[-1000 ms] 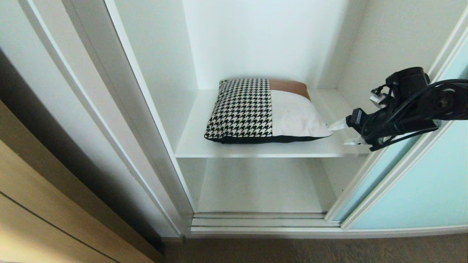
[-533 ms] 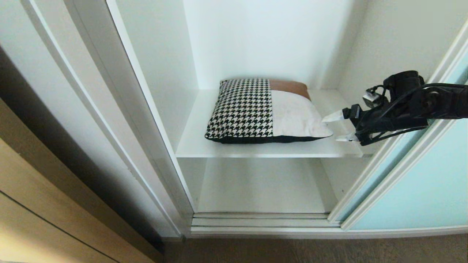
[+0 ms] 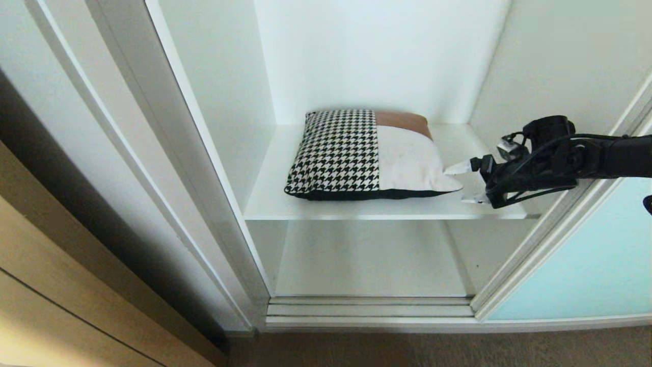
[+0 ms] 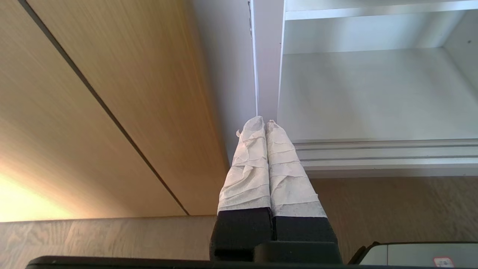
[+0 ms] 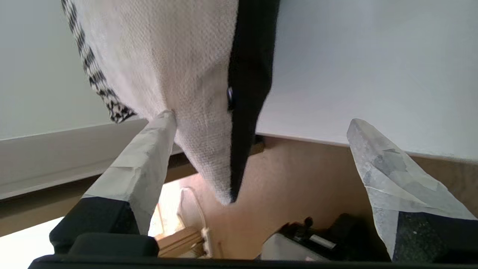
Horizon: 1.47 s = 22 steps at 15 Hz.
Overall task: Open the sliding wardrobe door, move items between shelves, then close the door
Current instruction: Place the pillow on the lower shelf
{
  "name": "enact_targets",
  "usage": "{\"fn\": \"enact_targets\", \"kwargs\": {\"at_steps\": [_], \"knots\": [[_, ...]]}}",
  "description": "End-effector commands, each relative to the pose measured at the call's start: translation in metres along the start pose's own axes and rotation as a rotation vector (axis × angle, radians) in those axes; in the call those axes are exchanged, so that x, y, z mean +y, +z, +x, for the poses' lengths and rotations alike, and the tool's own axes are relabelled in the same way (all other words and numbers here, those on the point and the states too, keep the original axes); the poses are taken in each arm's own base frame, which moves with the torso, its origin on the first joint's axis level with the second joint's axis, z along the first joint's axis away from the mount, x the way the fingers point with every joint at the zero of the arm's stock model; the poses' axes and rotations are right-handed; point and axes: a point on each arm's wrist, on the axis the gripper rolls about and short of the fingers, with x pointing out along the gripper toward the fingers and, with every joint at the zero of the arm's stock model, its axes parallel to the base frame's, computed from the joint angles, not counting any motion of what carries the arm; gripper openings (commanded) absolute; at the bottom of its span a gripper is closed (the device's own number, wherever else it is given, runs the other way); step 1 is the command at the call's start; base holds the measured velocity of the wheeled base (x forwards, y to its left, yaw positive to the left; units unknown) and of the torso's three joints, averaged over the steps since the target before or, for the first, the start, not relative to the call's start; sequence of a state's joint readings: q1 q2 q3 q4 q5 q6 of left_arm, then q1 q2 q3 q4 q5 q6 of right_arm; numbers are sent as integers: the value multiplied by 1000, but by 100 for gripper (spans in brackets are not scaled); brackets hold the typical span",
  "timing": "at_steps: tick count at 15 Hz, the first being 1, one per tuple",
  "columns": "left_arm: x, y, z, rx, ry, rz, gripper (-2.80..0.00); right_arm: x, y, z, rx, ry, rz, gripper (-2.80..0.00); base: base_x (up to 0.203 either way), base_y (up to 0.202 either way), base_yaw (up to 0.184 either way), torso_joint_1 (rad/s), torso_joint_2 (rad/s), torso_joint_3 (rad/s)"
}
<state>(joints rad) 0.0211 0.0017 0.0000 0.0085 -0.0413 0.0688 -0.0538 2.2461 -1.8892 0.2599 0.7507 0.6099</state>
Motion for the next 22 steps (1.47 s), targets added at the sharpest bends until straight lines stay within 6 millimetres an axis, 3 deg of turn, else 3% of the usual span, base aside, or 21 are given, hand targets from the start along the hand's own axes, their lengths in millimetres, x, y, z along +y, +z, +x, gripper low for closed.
{"fn": "enact_targets", "kwargs": {"at_steps": [1, 4, 9, 13, 22], "knots": [[0, 0, 0, 2, 0, 0, -280, 12, -2, -10, -6, 18, -10, 0, 0, 0, 0, 0, 0, 0], [0, 0, 0, 3, 0, 0, -280, 17, 4, -3, -13, 47, -36, 0, 0, 0, 0, 0, 0, 0], [0, 0, 0, 4, 0, 0, -280, -2, 3, 32, -14, 88, -77, 0, 0, 0, 0, 0, 0, 0], [0, 0, 0, 4, 0, 0, -280, -12, 8, 46, -56, 122, -126, 0, 0, 0, 0, 0, 0, 0], [0, 0, 0, 2, 0, 0, -280, -3, 13, 45, -133, 191, -226, 0, 0, 0, 0, 0, 0, 0]]}}
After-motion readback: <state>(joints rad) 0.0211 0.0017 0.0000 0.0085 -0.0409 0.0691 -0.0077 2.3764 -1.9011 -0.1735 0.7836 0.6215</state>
